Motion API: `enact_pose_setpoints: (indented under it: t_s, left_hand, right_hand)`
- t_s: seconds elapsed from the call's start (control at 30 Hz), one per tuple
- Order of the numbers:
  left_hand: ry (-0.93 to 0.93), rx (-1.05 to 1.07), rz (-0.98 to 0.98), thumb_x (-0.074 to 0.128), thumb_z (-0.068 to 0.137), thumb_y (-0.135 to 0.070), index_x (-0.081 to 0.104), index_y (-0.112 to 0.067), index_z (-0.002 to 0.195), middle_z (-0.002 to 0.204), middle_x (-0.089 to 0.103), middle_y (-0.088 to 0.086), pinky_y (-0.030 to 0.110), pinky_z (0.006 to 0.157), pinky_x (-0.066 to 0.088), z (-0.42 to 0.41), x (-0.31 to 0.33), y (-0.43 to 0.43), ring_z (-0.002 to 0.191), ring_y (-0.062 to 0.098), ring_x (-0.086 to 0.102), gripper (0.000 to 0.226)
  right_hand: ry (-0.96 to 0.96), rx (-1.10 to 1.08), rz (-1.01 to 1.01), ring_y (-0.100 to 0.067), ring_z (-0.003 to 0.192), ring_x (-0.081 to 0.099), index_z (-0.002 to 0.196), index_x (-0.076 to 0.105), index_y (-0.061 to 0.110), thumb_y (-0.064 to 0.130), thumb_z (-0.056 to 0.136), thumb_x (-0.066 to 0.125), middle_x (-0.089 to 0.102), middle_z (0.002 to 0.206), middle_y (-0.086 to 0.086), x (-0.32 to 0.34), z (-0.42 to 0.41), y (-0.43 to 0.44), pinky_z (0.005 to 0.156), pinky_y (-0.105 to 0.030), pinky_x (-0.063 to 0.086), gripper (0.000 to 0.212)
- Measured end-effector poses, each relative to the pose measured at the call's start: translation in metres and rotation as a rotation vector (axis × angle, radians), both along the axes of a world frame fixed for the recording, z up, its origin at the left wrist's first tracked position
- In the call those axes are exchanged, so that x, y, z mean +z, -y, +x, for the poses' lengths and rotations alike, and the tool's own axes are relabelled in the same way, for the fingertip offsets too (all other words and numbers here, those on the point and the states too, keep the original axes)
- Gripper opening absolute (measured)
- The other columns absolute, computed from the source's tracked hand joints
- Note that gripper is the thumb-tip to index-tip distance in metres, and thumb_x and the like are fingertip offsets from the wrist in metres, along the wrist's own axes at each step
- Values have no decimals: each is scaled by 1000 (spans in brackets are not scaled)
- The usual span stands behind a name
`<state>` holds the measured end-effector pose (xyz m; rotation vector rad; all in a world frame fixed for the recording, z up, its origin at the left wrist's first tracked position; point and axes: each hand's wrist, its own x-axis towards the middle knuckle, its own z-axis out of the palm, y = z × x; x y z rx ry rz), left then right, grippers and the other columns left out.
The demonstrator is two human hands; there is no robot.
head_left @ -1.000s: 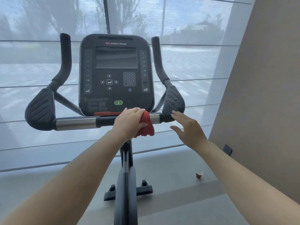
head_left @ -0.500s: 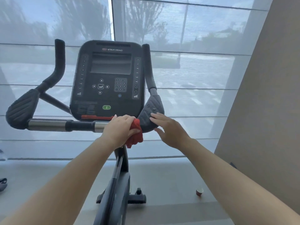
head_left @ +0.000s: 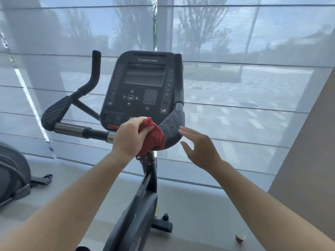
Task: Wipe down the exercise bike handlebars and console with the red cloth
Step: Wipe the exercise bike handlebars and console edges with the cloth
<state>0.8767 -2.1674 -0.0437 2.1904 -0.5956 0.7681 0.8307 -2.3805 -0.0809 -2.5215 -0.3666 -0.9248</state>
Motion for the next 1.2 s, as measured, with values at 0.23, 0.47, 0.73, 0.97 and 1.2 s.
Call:
enact_pose_setpoints:
  t_s: [0.23,0.47,0.73,0.97,1.2]
  left_hand:
    - [-89,-69,155,63,84,-40,59,-21,116,112,65,-2,28,90,43,10,1,32,103,18,58,38]
    - [-220,-217,419,63,82,-43,36,-20,141,143,44,-4,37,106,36,19,-9,8,129,17,42,68]
    - [-219,-300,462,68,75,-51,34,-19,141,143,41,-7,36,103,39,26,-14,-24,128,14,42,80]
    - [-94,-334,508,61,85,-40,38,-22,140,142,42,-10,31,101,42,25,-16,-51,127,11,43,62]
    - [-87,-371,483,51,92,-37,44,-19,135,141,44,-9,37,98,44,29,-24,-37,126,15,44,48]
  right_hand:
    - [14,-40,82,-14,123,51,126,57,11,7,86,61,55,133,-4,17,2,18,100,-11,29,40]
    - [-8,49,82,-14,121,53,123,59,11,11,85,62,58,130,-2,19,7,-9,101,-16,35,38]
    - [-122,63,-58,-23,112,58,121,60,10,2,82,60,61,125,-2,16,0,-50,92,-41,48,40]
    - [-105,-82,-332,-28,131,42,131,51,9,2,83,60,46,141,-10,11,-2,-84,106,-37,36,49]
    - [-262,-134,-241,-16,139,28,138,42,16,16,93,51,36,148,2,18,7,-82,108,-31,29,46]
